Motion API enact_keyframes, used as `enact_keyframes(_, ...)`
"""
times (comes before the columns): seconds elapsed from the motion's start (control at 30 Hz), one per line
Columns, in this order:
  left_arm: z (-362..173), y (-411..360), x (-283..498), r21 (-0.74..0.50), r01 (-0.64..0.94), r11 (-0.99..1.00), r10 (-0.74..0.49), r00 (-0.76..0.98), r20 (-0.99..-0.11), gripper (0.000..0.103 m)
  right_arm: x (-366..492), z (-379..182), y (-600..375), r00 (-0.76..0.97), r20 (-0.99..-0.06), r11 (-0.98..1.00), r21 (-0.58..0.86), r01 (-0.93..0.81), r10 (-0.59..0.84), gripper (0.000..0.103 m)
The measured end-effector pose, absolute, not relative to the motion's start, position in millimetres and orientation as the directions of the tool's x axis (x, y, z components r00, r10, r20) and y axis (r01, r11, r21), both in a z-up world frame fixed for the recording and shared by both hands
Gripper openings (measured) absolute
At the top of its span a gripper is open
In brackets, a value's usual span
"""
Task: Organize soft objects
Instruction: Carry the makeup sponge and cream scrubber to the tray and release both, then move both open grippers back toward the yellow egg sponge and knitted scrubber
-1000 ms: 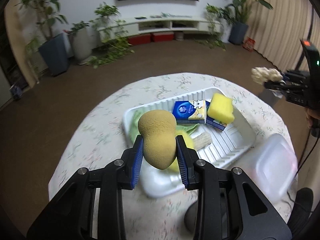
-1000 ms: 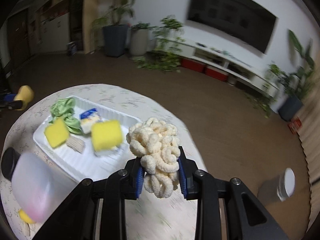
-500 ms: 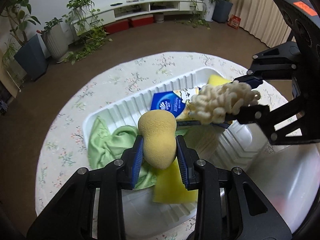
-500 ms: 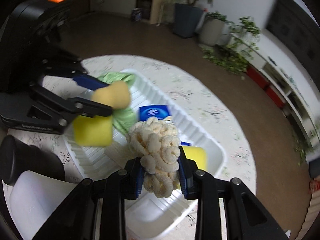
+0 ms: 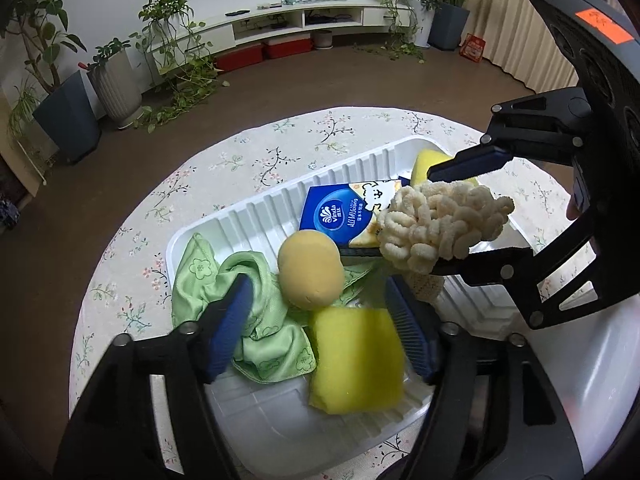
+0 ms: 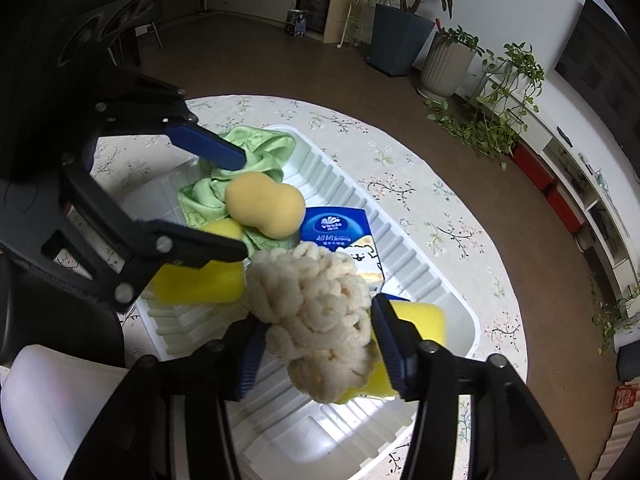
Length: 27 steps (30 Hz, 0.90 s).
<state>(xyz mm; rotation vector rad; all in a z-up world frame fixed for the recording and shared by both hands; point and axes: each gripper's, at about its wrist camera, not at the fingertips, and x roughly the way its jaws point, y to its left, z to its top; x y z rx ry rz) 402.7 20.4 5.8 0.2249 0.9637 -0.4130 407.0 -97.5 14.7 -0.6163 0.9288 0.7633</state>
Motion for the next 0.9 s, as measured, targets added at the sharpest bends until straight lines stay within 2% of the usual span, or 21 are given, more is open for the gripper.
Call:
enact_keyframes(0.07, 9.4, 23.0, 401.6, -0.001, 0.426, 0.905, -0.242, 0.512, -0.824, 0.075, 408.4, 15.5, -100.2, 0.387, -0.870, 0.593, -0.144, -0.792, 0.305, 0.063)
enact_keyframes(0.27, 20.9, 33.4, 399.6, -0.027, 0.394, 0.919, -0.255, 0.541, -0.801, 0.087, 409.3, 24.7, -111.4, 0.419, -0.850, 0.607, -0.156, -0.779, 0.319, 0.087)
enact_keyframes(0.3, 21.2, 34.7, 398.4, -0.030, 0.390, 0.920, -0.256, 0.543, -0.800, 0.093, 409.7, 26.5, -113.6, 0.424, -0.846, 0.609, -0.156, -0.777, 0.324, 0.091)
enact_keyframes(0.47, 26.0, 40.7, 389.1, -0.031, 0.374, 0.927, -0.250, 0.555, -0.793, 0.101, 410.5, 37.5, -127.9, 0.457, -0.819, 0.634, -0.155, -0.758, 0.347, 0.103)
enact_keyframes(0.9, 46.0, 78.3, 335.6, -0.082, 0.275, 0.958, -0.242, 0.623, -0.743, 0.103, 399.4, 62.3, -210.2, 0.568, -0.754, 0.807, -0.087, -0.584, 0.329, 0.103)
